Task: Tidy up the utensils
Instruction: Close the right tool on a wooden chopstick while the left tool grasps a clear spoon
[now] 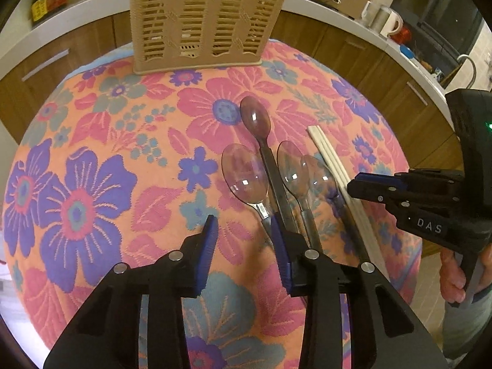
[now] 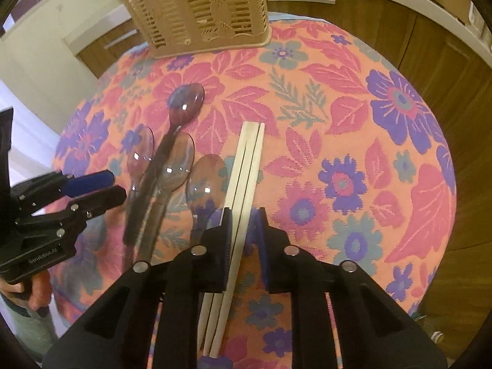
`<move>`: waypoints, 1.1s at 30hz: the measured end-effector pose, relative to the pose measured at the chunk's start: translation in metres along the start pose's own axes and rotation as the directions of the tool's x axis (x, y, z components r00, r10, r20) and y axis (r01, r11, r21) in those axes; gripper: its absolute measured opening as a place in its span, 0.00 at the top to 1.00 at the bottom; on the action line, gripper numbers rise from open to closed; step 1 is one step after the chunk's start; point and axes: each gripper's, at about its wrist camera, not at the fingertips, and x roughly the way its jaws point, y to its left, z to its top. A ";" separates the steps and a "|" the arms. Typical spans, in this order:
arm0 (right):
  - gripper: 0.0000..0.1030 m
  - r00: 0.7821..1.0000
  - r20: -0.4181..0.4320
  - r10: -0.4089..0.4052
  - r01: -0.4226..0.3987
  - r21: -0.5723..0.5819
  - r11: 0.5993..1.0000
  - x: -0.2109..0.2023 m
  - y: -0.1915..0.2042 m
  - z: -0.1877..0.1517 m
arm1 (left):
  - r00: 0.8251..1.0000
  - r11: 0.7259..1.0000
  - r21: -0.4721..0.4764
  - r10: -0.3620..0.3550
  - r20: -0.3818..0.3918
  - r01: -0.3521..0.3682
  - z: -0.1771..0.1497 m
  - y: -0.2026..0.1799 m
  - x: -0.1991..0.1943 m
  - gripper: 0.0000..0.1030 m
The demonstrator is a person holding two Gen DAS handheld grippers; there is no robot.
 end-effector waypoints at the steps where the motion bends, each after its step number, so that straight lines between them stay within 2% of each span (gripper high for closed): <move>1: 0.88 1.000 0.001 0.000 0.000 -0.001 1.000 0.000 0.000 -0.001 | 1.000 1.000 0.001 0.001 0.000 -0.001 0.001 -0.001 0.002 0.68; 5: 0.88 1.000 -0.011 0.026 -0.026 0.017 1.000 -0.001 -0.006 -0.004 | 1.000 1.000 0.026 0.017 0.005 -0.017 0.004 -0.006 0.005 0.68; 7: 0.88 1.000 -0.012 0.008 -0.007 0.030 1.000 -0.003 -0.011 -0.005 | 1.000 0.999 0.036 0.022 0.007 -0.022 0.004 -0.008 0.006 0.68; 11: 0.88 0.999 -0.016 0.028 -0.027 0.056 0.998 -0.005 -0.020 -0.007 | 1.000 0.999 0.044 0.018 0.007 -0.018 0.004 -0.009 0.006 0.61; 14: 0.88 1.000 -0.012 -0.015 0.016 0.044 0.999 -0.006 -0.016 -0.005 | 0.999 0.996 0.069 0.051 0.003 -0.051 0.005 -0.015 0.009 0.61; 17: 0.88 0.998 -0.052 0.037 -0.034 0.052 0.998 -0.001 -0.015 -0.003 | 0.998 0.995 0.082 0.065 -0.001 -0.065 0.005 -0.016 0.009 0.62; 21: 0.88 0.996 -0.074 -0.044 0.041 -0.040 0.998 0.002 0.000 0.001 | 0.997 0.993 0.102 0.067 -0.030 -0.063 0.005 -0.016 0.008 0.62; 25: 0.88 0.992 -0.100 -0.074 0.065 -0.091 0.994 0.005 0.006 0.007 | 0.994 0.988 0.122 0.099 -0.048 -0.092 0.013 -0.023 0.014 0.62; 27: 0.95 0.992 -0.105 -0.075 0.065 -0.093 0.993 0.005 0.004 0.010 | 0.991 0.984 0.129 0.131 -0.041 -0.124 0.017 -0.026 0.018 0.69; 29: 0.96 0.993 -0.104 -0.064 0.055 -0.083 0.995 0.003 -0.001 0.013 | 0.986 0.979 0.128 0.165 -0.031 -0.160 0.018 -0.024 0.017 0.93; 33: 0.96 0.995 -0.073 -0.069 0.066 -0.046 0.997 -0.006 -0.021 0.019 | 0.994 0.992 0.065 0.110 -0.023 -0.109 0.019 -0.007 0.010 0.99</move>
